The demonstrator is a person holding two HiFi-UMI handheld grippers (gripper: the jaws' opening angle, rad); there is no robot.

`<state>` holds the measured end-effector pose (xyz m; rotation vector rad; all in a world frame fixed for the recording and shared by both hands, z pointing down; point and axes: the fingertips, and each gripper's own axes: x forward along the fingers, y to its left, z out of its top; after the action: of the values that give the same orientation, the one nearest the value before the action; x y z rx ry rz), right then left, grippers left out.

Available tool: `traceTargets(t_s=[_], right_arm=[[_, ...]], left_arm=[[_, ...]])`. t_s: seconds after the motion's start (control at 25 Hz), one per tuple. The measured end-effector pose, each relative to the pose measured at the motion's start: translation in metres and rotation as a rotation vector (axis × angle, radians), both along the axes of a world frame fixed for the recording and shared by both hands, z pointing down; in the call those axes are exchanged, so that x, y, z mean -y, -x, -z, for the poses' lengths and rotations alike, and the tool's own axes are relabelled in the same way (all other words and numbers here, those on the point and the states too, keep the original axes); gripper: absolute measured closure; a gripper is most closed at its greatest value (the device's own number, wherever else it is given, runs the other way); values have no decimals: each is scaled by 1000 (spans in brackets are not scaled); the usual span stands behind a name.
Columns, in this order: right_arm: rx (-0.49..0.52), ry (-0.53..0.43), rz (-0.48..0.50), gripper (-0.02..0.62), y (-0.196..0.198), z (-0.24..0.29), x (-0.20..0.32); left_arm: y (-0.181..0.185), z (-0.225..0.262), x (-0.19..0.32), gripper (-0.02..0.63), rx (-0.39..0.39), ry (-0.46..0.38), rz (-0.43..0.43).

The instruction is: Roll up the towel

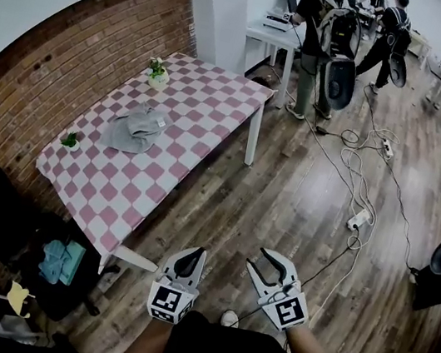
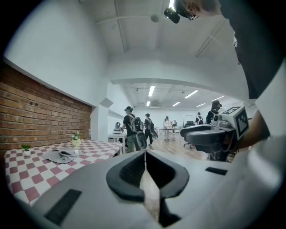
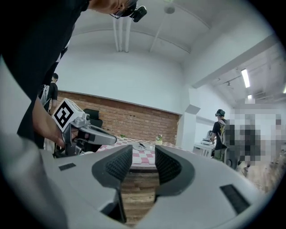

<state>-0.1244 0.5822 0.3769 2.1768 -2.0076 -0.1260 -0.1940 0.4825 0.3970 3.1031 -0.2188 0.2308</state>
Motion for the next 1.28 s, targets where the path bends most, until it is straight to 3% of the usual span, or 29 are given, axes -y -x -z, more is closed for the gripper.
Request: traceTargets(t_s=[0.32, 0.44, 0.48, 0.92, 1.28], right_arm=[[61, -85, -54, 143, -54, 4, 13], [99, -117, -69, 33, -69, 3, 27], [106, -122, -74, 3, -75, 2, 34], [81, -73, -19, 3, -120, -2, 150], [77, -36, 54, 3, -130, -5, 259]], left_arm=[[-22, -1, 30, 227, -1, 11, 135], [-30, -2, 49, 16, -26, 34, 172], [-33, -2, 57, 12, -36, 40, 187], [-63, -9, 162, 12, -18, 34, 244], [-75, -14, 260, 13, -1, 46, 290]])
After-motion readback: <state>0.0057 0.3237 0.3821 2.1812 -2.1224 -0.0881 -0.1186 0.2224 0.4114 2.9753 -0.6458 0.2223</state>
